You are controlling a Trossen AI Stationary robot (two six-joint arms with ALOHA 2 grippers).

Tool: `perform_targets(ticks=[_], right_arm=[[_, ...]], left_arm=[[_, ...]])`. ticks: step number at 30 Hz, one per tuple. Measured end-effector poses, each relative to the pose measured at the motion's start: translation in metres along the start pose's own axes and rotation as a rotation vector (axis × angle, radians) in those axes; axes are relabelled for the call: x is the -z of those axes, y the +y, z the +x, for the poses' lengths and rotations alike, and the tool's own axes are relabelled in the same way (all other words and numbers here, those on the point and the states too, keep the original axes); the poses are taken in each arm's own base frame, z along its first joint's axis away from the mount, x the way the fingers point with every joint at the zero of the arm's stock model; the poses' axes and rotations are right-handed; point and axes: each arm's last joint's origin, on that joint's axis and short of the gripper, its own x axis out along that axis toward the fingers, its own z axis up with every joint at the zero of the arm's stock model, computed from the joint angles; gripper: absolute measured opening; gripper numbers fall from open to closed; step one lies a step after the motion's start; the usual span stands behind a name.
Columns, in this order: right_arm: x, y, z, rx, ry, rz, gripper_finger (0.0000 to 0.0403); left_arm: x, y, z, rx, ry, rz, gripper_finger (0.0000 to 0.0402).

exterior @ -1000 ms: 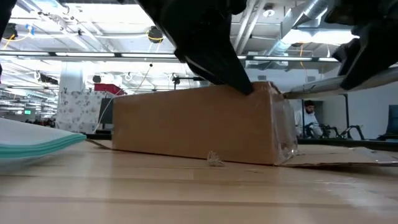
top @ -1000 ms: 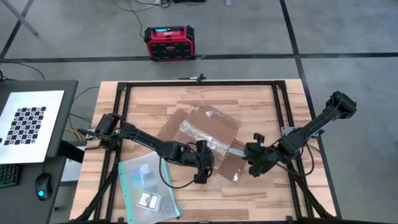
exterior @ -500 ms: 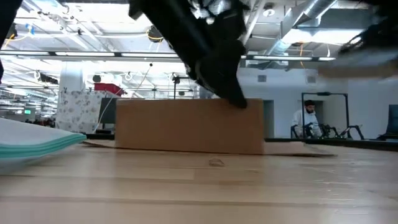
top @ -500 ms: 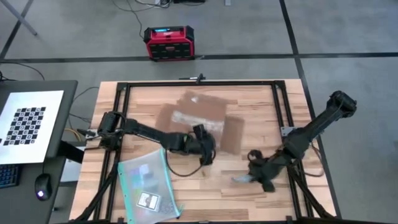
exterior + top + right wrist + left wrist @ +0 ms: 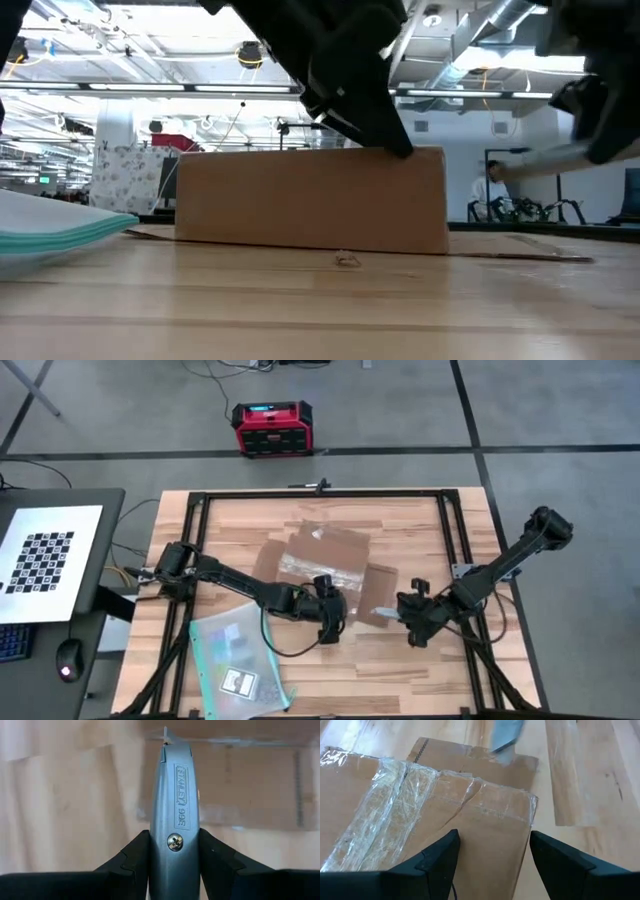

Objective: Unpack boxes
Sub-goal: Break down the cardboard box until it is fully flat

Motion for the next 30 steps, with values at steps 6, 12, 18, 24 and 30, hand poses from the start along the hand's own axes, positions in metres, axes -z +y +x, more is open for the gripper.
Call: perform_targets(ticks=[6,12,18,24,30], right_arm=[[-0.003,0.000,0.000,-0.010,-0.019,0.017,0.0122],[-0.017,0.007,-0.011,-0.046,-0.083,-0.015,0.0122],[-0.054,0.002,-0.026,-0.037,-0.239,-0.069,0.0122],[-0.088,-0.022,-0.009,-0.018,-0.316,-0.104,0.0122],[-0.116,-0.049,0.020,-0.023,-0.353,-0.110,0.0122]], left_arm=[[-0.017,0.001,-0.011,0.021,-0.020,-0.030,0.0228],[-0.048,0.009,-0.036,0.055,0.023,-0.120,0.0228],[-0.077,0.027,-0.065,0.079,0.093,-0.165,0.0228],[-0.092,0.072,-0.093,0.122,0.066,-0.237,0.0228],[-0.081,0.121,-0.089,0.244,0.144,-0.300,0.0228]])
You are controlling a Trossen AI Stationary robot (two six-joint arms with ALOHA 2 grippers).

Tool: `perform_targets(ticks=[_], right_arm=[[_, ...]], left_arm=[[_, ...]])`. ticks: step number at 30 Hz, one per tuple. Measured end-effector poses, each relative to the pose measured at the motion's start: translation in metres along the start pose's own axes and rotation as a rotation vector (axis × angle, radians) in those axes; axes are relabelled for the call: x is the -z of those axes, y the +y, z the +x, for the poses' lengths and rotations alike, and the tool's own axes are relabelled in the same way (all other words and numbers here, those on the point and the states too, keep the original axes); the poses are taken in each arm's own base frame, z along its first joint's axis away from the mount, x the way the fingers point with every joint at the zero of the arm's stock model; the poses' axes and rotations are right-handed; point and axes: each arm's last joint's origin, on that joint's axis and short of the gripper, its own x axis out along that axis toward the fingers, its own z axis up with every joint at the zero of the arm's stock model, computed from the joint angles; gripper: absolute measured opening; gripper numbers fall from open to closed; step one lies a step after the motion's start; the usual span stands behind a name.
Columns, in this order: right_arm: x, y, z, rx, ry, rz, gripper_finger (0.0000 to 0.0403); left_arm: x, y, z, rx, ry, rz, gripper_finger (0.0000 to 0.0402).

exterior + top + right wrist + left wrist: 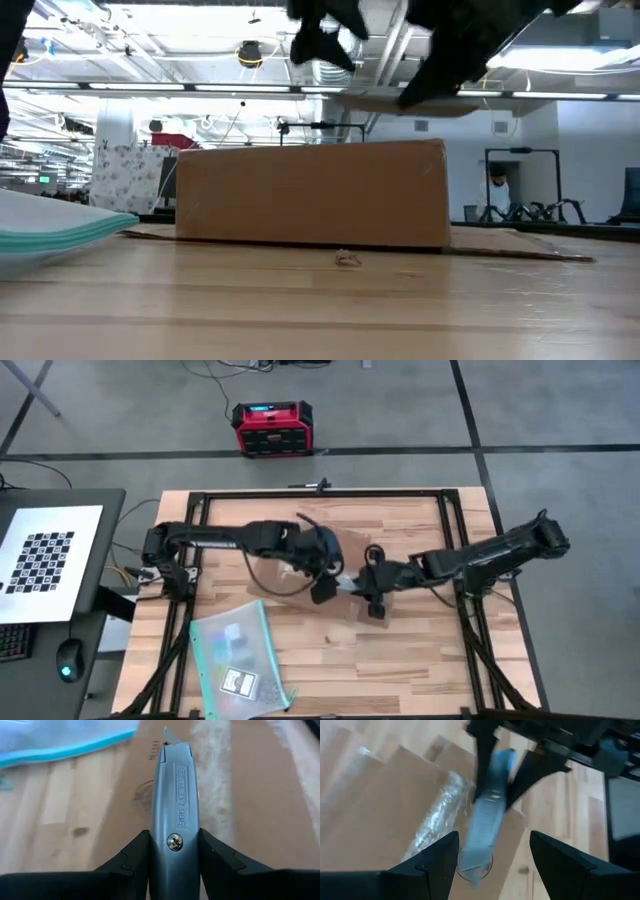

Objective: Unpack boxes
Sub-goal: Break down the cardboard box until it is fully flat

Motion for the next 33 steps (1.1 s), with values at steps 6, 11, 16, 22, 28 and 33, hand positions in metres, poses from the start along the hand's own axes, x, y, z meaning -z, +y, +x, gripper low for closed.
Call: perform_targets(ticks=[6,11,16,22,28,33], right_arm=[[-0.003,-0.007,0.015,0.021,-0.027,-0.087,0.0122],[-0.015,-0.003,0.010,0.020,-0.068,-0.167,0.0122],[-0.022,-0.007,0.007,0.082,-0.055,-0.237,0.0122],[-0.025,-0.009,0.004,0.131,-0.047,-0.293,0.0122],[-0.030,-0.010,0.002,0.171,-0.056,-0.343,0.0122],[-0.036,-0.010,-0.001,0.182,-0.073,-0.354,0.0122]], left_arm=[[0.011,0.052,0.023,0.167,0.061,-0.066,0.0228],[0.011,0.076,0.027,0.310,0.038,-0.133,0.0228],[0.010,0.076,0.025,0.418,0.048,-0.117,0.0228],[0.012,0.075,0.025,0.444,0.074,-0.130,0.0228],[0.013,0.075,0.025,0.444,0.080,-0.114,0.0189],[0.015,0.075,0.025,0.447,0.094,-0.104,0.0099]])
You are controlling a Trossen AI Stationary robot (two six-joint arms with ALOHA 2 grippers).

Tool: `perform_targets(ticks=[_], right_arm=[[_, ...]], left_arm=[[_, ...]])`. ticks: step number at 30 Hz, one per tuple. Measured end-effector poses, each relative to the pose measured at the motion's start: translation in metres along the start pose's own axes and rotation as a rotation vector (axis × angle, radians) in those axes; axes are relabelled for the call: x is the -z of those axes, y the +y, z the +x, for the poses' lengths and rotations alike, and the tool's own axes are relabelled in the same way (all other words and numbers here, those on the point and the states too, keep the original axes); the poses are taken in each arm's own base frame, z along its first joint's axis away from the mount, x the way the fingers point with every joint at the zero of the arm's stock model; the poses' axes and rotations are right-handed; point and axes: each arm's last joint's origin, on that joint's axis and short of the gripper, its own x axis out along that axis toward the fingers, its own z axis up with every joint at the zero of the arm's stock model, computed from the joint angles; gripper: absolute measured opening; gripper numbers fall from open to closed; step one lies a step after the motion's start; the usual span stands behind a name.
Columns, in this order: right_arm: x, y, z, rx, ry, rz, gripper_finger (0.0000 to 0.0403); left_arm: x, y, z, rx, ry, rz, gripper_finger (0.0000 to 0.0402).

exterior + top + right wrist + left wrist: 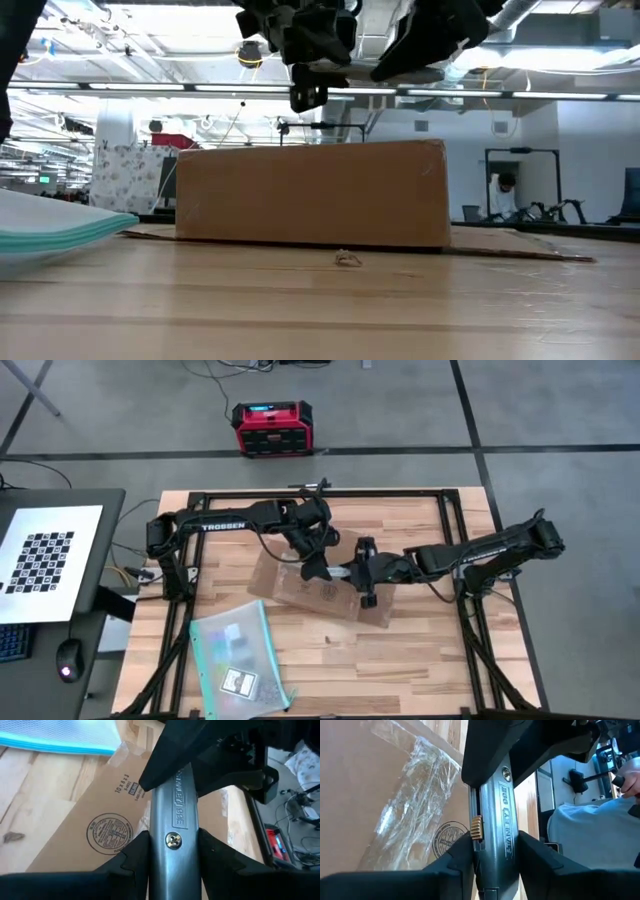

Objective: Unpack boxes
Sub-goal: Break down the cardboard box until it is fully flat

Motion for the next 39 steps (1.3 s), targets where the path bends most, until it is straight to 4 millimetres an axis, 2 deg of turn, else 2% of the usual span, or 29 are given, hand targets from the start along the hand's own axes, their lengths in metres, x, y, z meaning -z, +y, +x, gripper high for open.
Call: perform_targets(ticks=[3,5,6,7,11,19,24,28,32,39], right_arm=[[0.000,0.000,0.000,0.004,0.003,-0.001,0.0131],[0.000,0.000,0.000,0.010,0.001,0.026,0.0165],[0.000,-0.001,0.000,0.016,0.000,0.044,0.0185],[-0.001,-0.001,0.000,0.024,0.001,0.068,0.0205],[-0.005,-0.010,-0.015,0.045,-0.047,0.220,0.0252],[-0.009,-0.050,-0.057,0.072,-0.187,0.596,0.0253],[-0.016,-0.064,-0.078,0.044,-0.327,0.652,0.0253],[-0.027,-0.070,-0.079,-0.022,-0.468,0.615,0.0253],[-0.030,-0.073,-0.072,-0.001,-0.499,0.570,0.0253],[-0.031,-0.080,-0.073,0.034,-0.533,0.531,0.0253]], left_arm=[[-0.001,0.000,0.000,-0.011,-0.009,0.033,0.0099],[-0.002,-0.003,-0.003,-0.036,-0.032,0.088,0.0090],[-0.003,-0.005,-0.006,-0.057,-0.047,0.113,0.0054],[-0.003,-0.007,-0.009,-0.079,-0.053,0.133,0.0041],[0.000,-0.013,-0.025,-0.230,-0.064,0.220,0.0042],[-0.001,-0.043,-0.074,-0.421,-0.213,0.449,0.0042],[-0.008,-0.055,-0.096,-0.441,-0.352,0.571,0.0042],[-0.016,-0.058,-0.099,-0.427,-0.434,0.623,0.0042],[-0.018,-0.057,-0.098,-0.418,-0.447,0.648,0.0042],[-0.019,-0.058,-0.101,-0.416,-0.472,0.659,0.0042]])
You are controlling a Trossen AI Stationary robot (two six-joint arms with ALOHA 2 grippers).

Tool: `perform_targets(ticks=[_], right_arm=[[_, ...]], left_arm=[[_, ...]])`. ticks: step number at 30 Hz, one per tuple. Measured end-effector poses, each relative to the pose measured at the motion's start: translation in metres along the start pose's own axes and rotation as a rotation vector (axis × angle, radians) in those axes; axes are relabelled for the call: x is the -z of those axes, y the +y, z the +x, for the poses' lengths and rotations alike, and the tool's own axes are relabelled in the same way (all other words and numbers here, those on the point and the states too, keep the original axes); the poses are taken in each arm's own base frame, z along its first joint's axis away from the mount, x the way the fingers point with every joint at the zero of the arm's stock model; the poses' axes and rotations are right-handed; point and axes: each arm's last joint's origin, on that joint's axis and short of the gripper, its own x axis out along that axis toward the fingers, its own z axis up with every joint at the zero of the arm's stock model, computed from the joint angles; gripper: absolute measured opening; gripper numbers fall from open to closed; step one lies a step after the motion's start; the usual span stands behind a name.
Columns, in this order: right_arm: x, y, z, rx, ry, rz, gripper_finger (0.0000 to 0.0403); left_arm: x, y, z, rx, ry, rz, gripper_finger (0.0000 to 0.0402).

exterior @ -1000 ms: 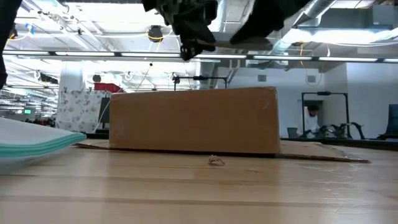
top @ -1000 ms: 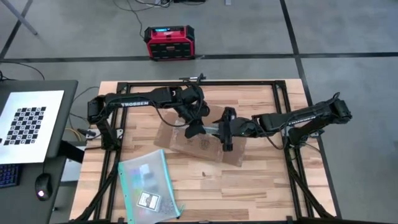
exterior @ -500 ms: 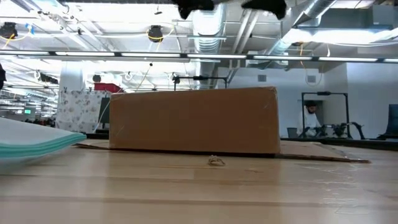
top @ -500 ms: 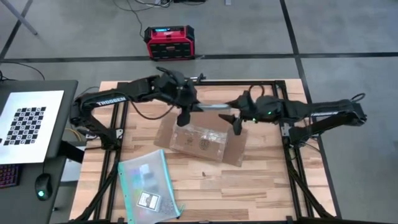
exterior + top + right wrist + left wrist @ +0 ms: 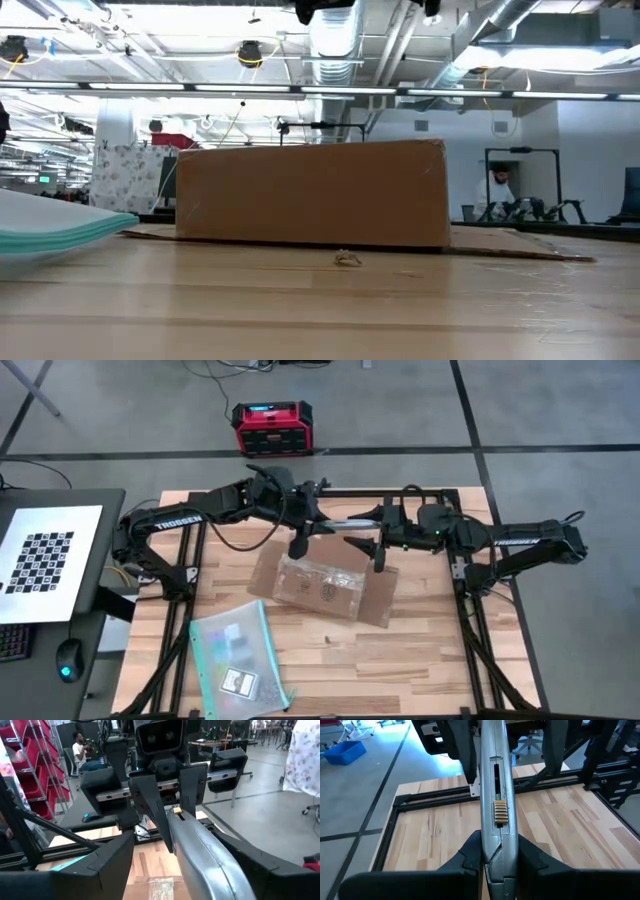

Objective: Unpack boxes
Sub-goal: Break down the cardboard box until it is fully flat

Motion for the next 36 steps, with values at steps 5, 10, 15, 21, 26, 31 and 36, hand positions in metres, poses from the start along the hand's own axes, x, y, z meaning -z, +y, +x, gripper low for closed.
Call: perform_targets(ticks=[5,10,15,21,26,31,36], right_arm=[[-0.002,-0.001,0.000,-0.010,-0.017,-0.021,0.0253],[-0.002,-0.004,0.000,-0.001,-0.014,-0.021,0.0253],[-0.003,-0.006,0.000,0.005,-0.021,-0.019,0.0253],[-0.010,-0.005,0.000,-0.012,-0.098,-0.008,0.0253],[-0.009,-0.003,0.006,-0.046,-0.118,-0.003,0.0253],[-0.006,-0.002,0.013,-0.051,-0.128,0.002,0.0253],[-0.008,-0.002,0.014,-0.048,-0.148,-0.024,0.0253]], left_arm=[[-0.001,0.002,-0.001,-0.004,-0.013,0.004,0.0042],[-0.006,0.004,-0.010,-0.016,-0.053,0.020,0.0042],[-0.012,0.002,-0.020,-0.021,-0.079,0.042,0.0042],[-0.010,0.000,-0.020,0.008,-0.066,0.040,0.0042],[-0.011,0.001,-0.020,0.005,-0.075,0.043,0.0042],[-0.011,0.001,-0.019,0.006,-0.073,0.041,0.0042],[-0.010,0.000,-0.019,0.011,-0.066,0.035,0.0042]])
